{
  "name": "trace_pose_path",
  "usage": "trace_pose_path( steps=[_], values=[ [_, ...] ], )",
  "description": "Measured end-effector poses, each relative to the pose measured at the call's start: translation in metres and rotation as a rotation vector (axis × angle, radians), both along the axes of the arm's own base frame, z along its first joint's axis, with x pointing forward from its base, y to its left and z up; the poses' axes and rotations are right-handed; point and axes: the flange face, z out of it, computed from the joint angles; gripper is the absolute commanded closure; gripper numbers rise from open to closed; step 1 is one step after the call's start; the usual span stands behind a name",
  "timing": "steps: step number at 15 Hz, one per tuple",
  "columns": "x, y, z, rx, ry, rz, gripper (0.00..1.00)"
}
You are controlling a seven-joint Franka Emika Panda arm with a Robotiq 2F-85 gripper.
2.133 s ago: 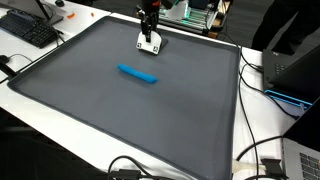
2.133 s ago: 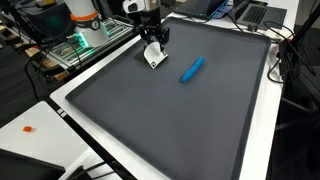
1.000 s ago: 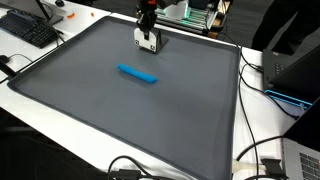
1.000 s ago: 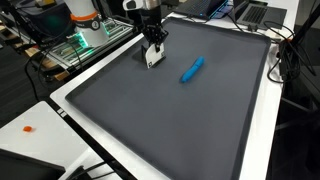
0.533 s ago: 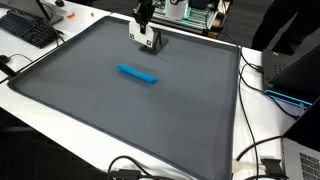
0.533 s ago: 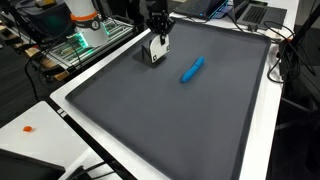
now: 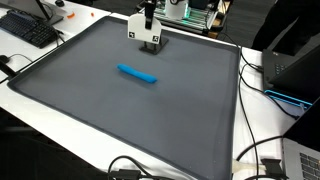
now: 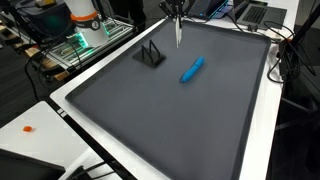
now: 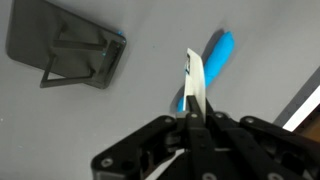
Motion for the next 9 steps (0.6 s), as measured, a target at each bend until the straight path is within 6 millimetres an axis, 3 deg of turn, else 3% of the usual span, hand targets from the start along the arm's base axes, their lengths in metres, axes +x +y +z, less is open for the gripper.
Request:
trace_pose_path(
  steps=[4, 9],
  values=[
    [0.018, 0.023, 0.007, -0.046, 0.012, 0.227, 0.99],
    [0.05, 0.036, -0.002, -0.105, 0.08, 0.489, 0.99]
  ],
)
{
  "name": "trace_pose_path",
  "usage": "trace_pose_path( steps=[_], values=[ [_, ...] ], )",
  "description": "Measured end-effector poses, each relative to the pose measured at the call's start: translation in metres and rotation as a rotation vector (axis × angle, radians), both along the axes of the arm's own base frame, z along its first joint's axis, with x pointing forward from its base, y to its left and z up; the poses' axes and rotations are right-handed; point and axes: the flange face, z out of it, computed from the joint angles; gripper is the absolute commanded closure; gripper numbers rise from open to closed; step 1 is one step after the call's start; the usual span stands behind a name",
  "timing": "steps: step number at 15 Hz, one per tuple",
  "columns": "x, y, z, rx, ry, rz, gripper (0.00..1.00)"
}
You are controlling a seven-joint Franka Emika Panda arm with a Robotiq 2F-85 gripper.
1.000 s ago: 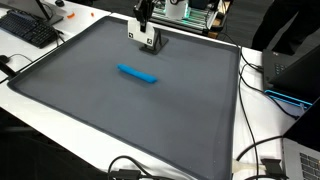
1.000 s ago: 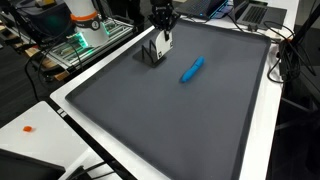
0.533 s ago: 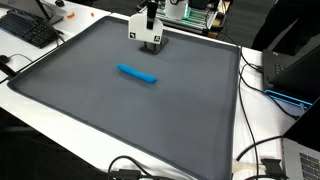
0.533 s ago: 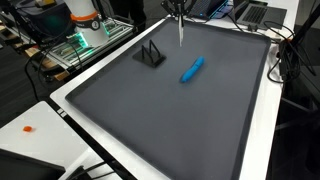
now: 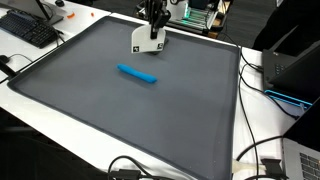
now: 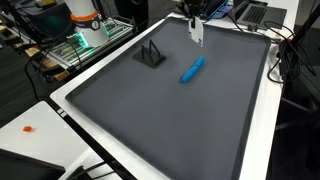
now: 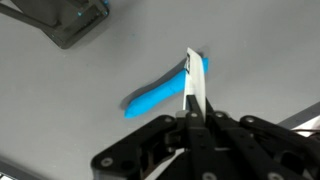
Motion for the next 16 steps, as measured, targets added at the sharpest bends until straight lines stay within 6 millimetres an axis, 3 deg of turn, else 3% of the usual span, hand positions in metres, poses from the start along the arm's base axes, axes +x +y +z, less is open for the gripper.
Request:
trace_pose_path(
  steps=[8, 16],
  values=[
    [0.042, 0.006, -0.023, -0.11, 0.144, 0.342, 0.99],
    [0.052, 0.001, -0.023, -0.132, 0.154, 0.409, 0.99]
  ],
)
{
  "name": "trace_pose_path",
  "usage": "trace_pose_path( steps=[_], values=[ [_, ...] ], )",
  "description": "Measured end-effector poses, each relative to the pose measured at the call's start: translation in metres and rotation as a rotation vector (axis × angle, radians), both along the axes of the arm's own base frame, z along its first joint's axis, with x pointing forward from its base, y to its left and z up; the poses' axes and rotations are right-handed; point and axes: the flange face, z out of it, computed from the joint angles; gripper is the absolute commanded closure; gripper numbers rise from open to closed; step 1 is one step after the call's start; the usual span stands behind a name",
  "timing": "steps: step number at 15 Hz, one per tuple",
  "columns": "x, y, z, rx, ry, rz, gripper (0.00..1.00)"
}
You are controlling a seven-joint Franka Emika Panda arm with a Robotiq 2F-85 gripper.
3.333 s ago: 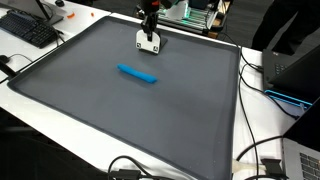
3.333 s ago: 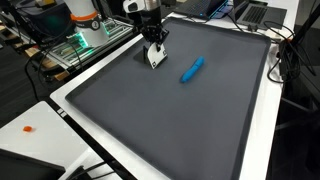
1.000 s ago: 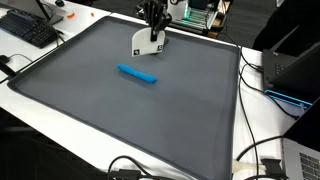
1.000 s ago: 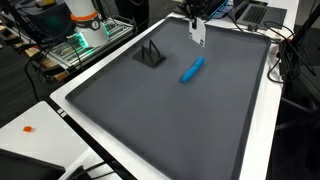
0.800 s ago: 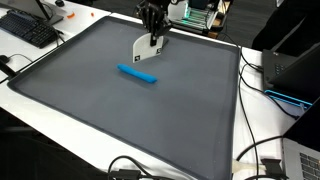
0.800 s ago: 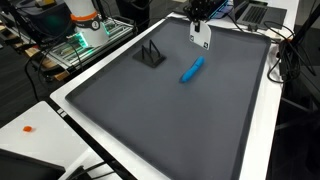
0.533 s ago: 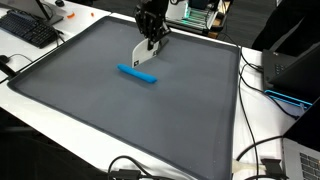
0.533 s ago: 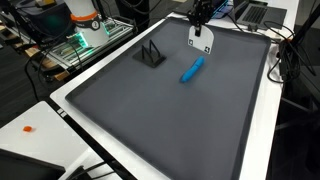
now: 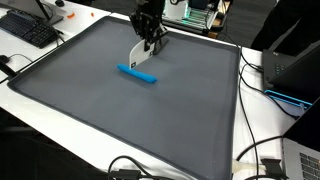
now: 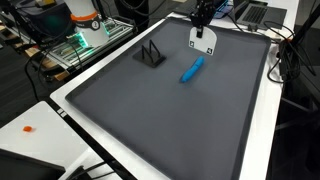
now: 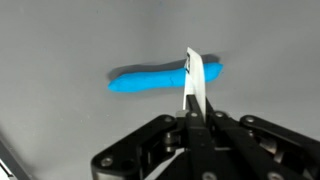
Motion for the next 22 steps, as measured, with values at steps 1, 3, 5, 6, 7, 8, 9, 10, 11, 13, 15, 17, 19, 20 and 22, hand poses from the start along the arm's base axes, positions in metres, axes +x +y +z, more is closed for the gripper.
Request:
trace_pose_path(
  steps=[1, 3, 5, 6, 7, 8, 9, 10, 11, 13, 15, 17, 19, 20, 22],
  values=[
    [0.0, 0.0, 0.0, 0.0, -0.001, 0.0, 0.99],
    [0.0, 0.0, -0.001, 0.004, 0.006, 0.007, 0.99],
    [0.0, 0.0, -0.008, 0.028, 0.034, 0.052, 0.99],
    [0.0, 0.001, -0.013, 0.043, 0.051, 0.08, 0.99],
    [0.0, 0.001, -0.017, 0.057, 0.067, 0.11, 0.99],
    [0.0, 0.0, -0.021, 0.067, 0.083, 0.135, 0.99],
    [0.0, 0.0, -0.024, 0.072, 0.098, 0.159, 0.99],
    [0.001, 0.0, -0.027, 0.075, 0.109, 0.178, 0.99],
    [0.002, -0.001, -0.031, 0.074, 0.123, 0.194, 0.99],
    [0.006, 0.0, -0.036, 0.071, 0.143, 0.211, 0.99],
    [0.011, 0.001, -0.04, 0.072, 0.148, 0.218, 0.99],
    [0.018, 0.002, -0.043, 0.074, 0.147, 0.224, 0.99],
    [0.024, 0.003, -0.047, 0.075, 0.146, 0.226, 0.99],
    [0.026, 0.003, -0.049, 0.076, 0.146, 0.227, 0.99],
    [0.031, 0.003, -0.052, 0.076, 0.145, 0.228, 0.99]
  ],
)
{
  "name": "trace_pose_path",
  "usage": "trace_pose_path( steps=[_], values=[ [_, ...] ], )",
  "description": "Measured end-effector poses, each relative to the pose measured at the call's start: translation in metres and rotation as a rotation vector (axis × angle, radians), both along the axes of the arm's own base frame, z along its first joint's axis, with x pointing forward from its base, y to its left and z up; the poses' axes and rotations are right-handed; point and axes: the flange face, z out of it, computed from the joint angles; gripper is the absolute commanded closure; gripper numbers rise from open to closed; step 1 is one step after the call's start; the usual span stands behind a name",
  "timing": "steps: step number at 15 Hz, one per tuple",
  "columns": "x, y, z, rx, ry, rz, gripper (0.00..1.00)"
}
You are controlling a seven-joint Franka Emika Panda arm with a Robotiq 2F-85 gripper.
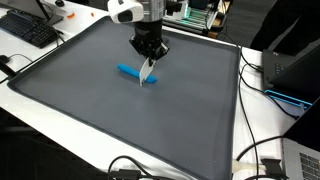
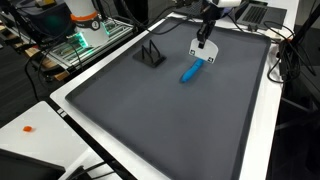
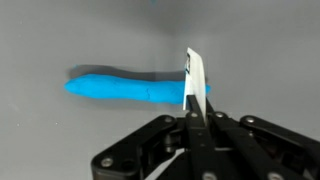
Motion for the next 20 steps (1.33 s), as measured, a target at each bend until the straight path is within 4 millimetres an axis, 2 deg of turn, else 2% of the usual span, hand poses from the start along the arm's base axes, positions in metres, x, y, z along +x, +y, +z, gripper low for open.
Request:
trace_pose_path(
  steps=[7, 20],
  values=[
    [0.009, -0.001, -0.008, 0.001, 0.002, 0.018, 0.99],
    [0.007, -0.005, -0.025, 0.001, 0.016, 0.029, 0.99]
  ],
)
